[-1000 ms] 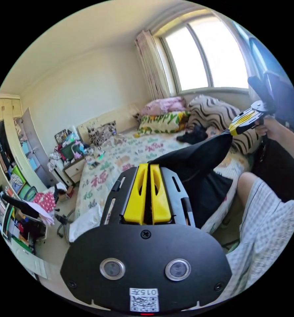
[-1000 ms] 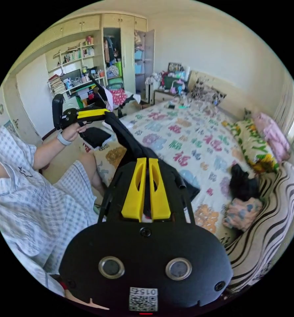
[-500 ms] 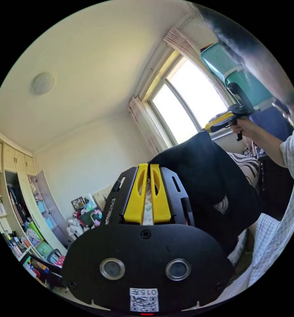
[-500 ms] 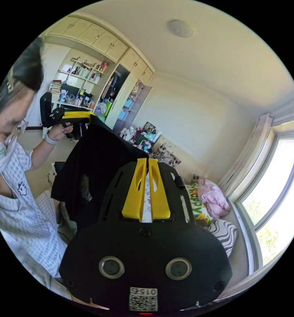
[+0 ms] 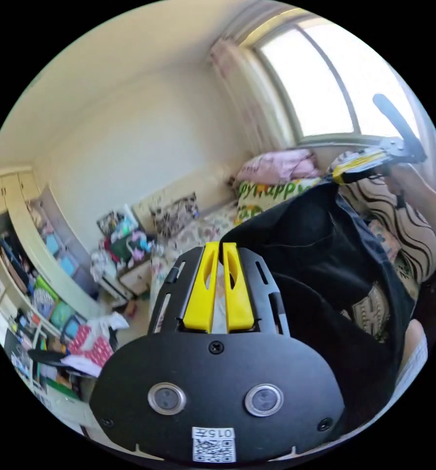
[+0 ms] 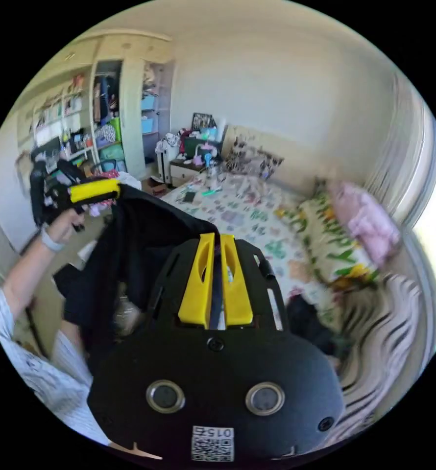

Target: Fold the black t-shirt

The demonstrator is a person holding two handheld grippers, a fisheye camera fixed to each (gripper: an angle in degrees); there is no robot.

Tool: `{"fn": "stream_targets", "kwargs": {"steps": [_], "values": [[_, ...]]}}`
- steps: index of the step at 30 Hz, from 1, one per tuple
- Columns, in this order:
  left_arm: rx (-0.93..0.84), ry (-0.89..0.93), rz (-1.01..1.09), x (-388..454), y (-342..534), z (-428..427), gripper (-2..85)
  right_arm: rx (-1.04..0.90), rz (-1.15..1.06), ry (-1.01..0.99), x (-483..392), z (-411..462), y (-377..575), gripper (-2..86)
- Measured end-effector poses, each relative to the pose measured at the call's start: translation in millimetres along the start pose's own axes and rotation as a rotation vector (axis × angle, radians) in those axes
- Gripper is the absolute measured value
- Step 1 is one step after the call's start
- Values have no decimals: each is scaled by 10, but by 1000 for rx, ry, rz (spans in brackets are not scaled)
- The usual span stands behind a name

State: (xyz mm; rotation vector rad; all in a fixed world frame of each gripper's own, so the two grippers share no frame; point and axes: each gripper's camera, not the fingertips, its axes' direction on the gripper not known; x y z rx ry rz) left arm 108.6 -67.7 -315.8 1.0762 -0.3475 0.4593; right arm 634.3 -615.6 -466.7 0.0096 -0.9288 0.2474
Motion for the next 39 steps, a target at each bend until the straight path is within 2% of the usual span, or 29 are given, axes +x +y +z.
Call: {"fn": "stream_targets", "kwargs": {"steps": [1, 4, 7, 9, 11, 14, 16, 18, 20, 23, 31, 33, 36, 39], "values": [[-106, 24, -63, -67, 234, 474, 5, -23, 87, -122, 194, 286, 48, 9], [-190, 181, -61, 18, 1283, 974, 6, -90, 98, -407, 363, 686, 547, 31], [-388, 285, -87, 162, 2690, 1244, 19, -320, 125, -506, 416, 1007, 1419, 61], [-538, 366, -189, 137, 3503, 1350, 40, -486, 217, -500, 506, 1149, 1966, 76], [-694, 553, -391, 75, 4363, 1446, 79, -595, 317, -512, 606, 1197, 2439, 80], [-756, 671, -523, 62, 4895, 1528, 96, -751, 466, -560, 750, 1275, 2901, 97], [-803, 732, -554, 97, 5048, 1699, 93, -828, 528, -654, 808, 1400, 3006, 100], [-834, 741, -534, 134, 5125, 1883, 78, -825, 588, -652, 910, 1448, 2965, 82], [-839, 727, -527, 60, 5168, 2062, 34, -847, 573, -634, 1019, 1447, 2876, 50], [-818, 780, -540, -123, 5152, 2135, 1, -827, 573, -752, 1158, 1335, 2711, 5], [-708, 633, -535, -897, 5145, 1728, -8, -735, 493, -584, 1752, 441, 2171, -8], [-721, 665, -521, -885, 5197, 1733, -8, -793, 455, -543, 1841, 338, 2093, -8], [-811, 626, -438, -675, 5332, 1799, -7, -918, 406, -506, 1835, 313, 2079, -7], [-870, 582, -448, -532, 5531, 1893, -4, -955, 428, -510, 1767, 348, 2105, -2]]}}
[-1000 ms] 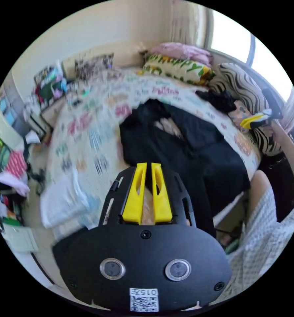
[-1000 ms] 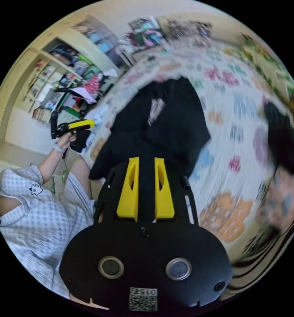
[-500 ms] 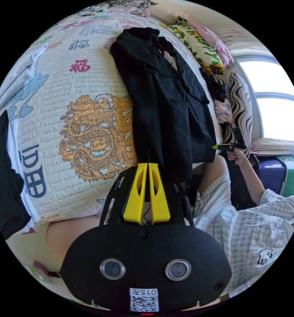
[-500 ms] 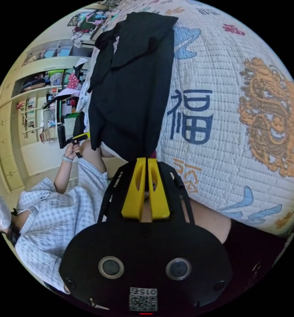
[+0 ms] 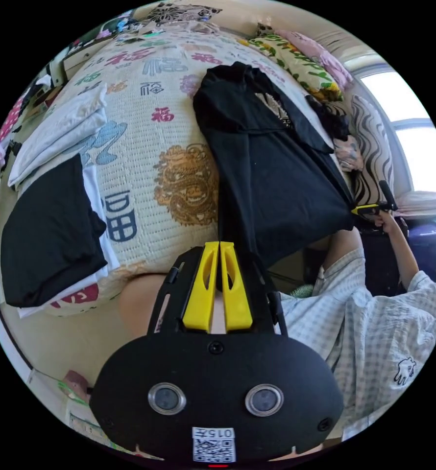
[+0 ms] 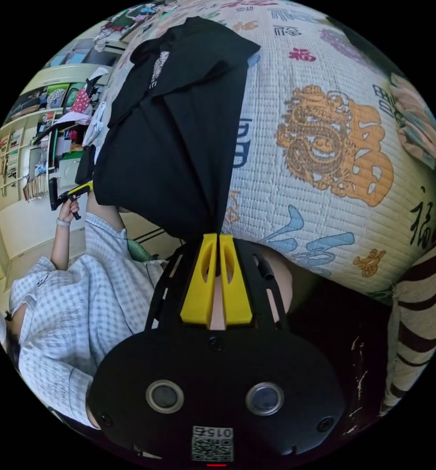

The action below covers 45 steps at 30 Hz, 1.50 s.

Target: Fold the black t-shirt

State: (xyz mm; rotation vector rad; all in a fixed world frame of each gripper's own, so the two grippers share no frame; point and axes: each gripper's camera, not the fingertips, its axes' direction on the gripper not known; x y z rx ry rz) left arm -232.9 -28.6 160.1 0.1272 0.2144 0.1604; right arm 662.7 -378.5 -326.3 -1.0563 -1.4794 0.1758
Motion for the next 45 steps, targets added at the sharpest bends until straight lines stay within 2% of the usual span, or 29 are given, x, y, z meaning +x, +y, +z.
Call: {"fn": "stream_targets", "kwargs": {"steps": [4, 7, 10, 13, 16, 19, 23, 25, 26, 28, 30, 32, 36, 39, 43, 45], "values": [[-117, -197, -3, 54, 41, 240, 34, 18, 42, 30, -43, 6, 0, 20], [-45, -278, 38, 213, 48, 87, 63, 145, 46, 118, -185, -307, 77, 54], [101, -194, 119, 557, -186, -38, 70, 339, -96, 195, -620, -682, 12, 76], [206, -65, 185, 949, -595, 124, 71, 439, -293, 245, -1181, -832, -325, 83], [285, -120, 237, 1334, -989, 454, 74, 431, -441, 358, -1700, -725, -834, 102], [328, -227, 394, 1725, -1336, 811, 90, 354, -500, 394, -1964, -542, -1363, 109], [241, -372, 535, 1954, -1865, 1368, 103, 218, -497, 450, -2043, -380, -1792, 94], [165, -444, 556, 1914, -2052, 1637, 84, 224, -469, 441, -2019, -519, -1840, 46], [124, -441, 581, 1856, -2121, 1737, 69, 229, -460, 413, -1995, -587, -1840, 33], [127, -354, 579, 1709, -2156, 1669, 40, 278, -427, 184, -1809, -982, -1804, 19], [131, -258, 550, 1477, -2193, 1502, 22, 345, -370, 51, -1587, -1363, -1743, 10], [163, -191, 491, 1113, -2242, 1203, 13, 428, -313, -26, -1329, -1789, -1657, 4], [305, -209, 372, 413, -2329, 488, 7, 626, -100, 39, -672, -2796, -1477, 1], [424, -287, 152, -476, -2473, -58, 6, 718, 77, 155, -259, -3324, -1474, 3], [458, -438, -174, -1712, -2587, -213, 6, 655, 273, 251, 196, -3542, -1779, 8], [479, -354, -247, -2121, -2585, -96, 7, 657, 313, 219, 320, -3524, -1914, 12]]}}
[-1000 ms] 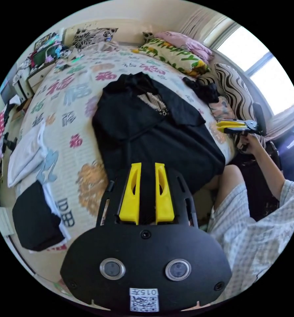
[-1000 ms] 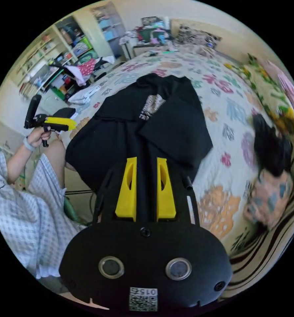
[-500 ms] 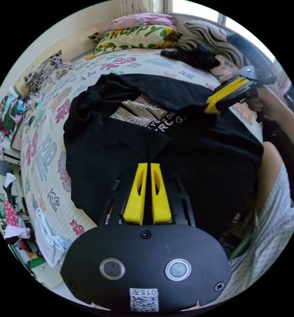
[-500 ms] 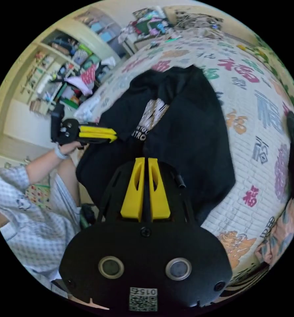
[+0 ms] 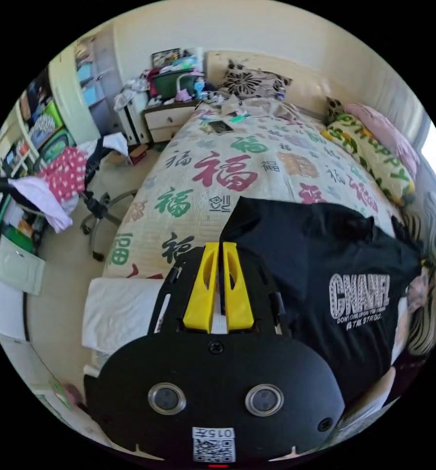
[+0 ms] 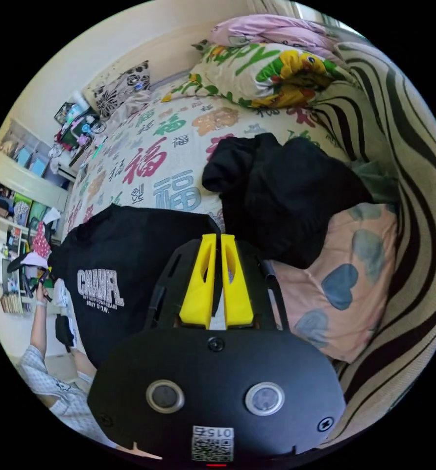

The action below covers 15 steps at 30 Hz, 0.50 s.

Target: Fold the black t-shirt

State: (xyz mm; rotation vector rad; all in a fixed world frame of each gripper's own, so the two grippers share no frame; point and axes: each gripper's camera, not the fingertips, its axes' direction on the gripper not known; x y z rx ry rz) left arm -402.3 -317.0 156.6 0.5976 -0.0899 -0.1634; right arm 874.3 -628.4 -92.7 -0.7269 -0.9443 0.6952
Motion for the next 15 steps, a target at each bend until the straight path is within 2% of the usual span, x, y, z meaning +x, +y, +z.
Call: {"fn": "stream_targets", "kwargs": {"steps": [3, 5, 7, 9, 12, 15], "values": [[-84, 39, -72, -209, 48, 483, 13, -83, 25, 35, 17, 297, -137, 27], [-117, -42, -41, -194, 125, 628, 23, -151, 37, 95, 17, 424, -179, 40], [-107, -129, 8, -127, 157, 560, 35, -125, 49, 158, 14, 336, -186, 52], [-77, -130, 63, -6, 117, 422, 64, -69, 2, 160, -70, 159, -209, 61], [-16, -10, 228, 508, -157, 305, 80, -25, -199, 113, -487, -12, -380, 75], [-48, 184, 378, 1289, -590, 628, 88, -98, -411, -2, -1149, 205, -685, 85]]}}
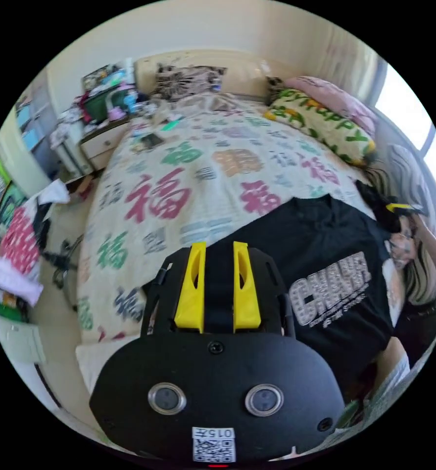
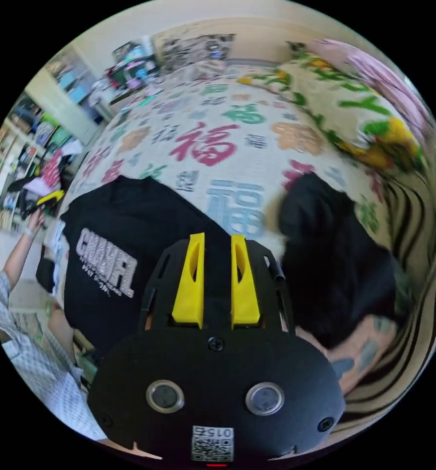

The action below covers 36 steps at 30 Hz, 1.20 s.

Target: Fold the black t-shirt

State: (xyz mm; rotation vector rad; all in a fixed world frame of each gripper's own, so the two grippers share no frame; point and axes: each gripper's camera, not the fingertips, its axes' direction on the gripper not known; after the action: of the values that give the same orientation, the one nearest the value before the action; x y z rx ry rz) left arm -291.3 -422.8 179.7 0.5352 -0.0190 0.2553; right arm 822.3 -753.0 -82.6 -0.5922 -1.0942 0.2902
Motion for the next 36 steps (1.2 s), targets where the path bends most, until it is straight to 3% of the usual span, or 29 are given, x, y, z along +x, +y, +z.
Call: {"fn": "stream_targets", "kwargs": {"steps": [2, 4, 8, 13, 22, 24, 27, 30, 32, 36], "values": [[-82, 58, 114, 432, -505, 618, 95, -39, -110, -68, -327, 242, -350, 90], [-175, 2, 199, 721, -754, 1113, 98, -137, -226, -66, -705, 681, -754, 94], [-332, -49, 294, 1086, -927, 1884, 76, -281, -216, -31, -860, 1281, -1098, 87], [-315, -30, 361, 1113, -923, 1981, 18, -283, -305, 22, -864, 1304, -1085, 1], [-229, -59, 277, 879, -836, 2281, 18, -208, -177, 182, -732, 1539, -1275, -6], [-193, -92, 247, 859, -715, 2249, 31, -164, -157, 143, -684, 1510, -1170, 0], [-142, -121, 208, 753, -340, 1883, 58, -89, -81, -1, -454, 1238, -798, 21], [-166, 45, 126, 604, 422, 1323, 72, -101, -75, -190, -284, 930, -10, 53], [-296, 155, -19, 501, 1343, 1065, 84, -156, -47, -219, -236, 836, 623, 59], [-581, 172, -264, 484, 2878, 968, 100, -428, 183, -225, -98, 987, 2101, 73]]}}
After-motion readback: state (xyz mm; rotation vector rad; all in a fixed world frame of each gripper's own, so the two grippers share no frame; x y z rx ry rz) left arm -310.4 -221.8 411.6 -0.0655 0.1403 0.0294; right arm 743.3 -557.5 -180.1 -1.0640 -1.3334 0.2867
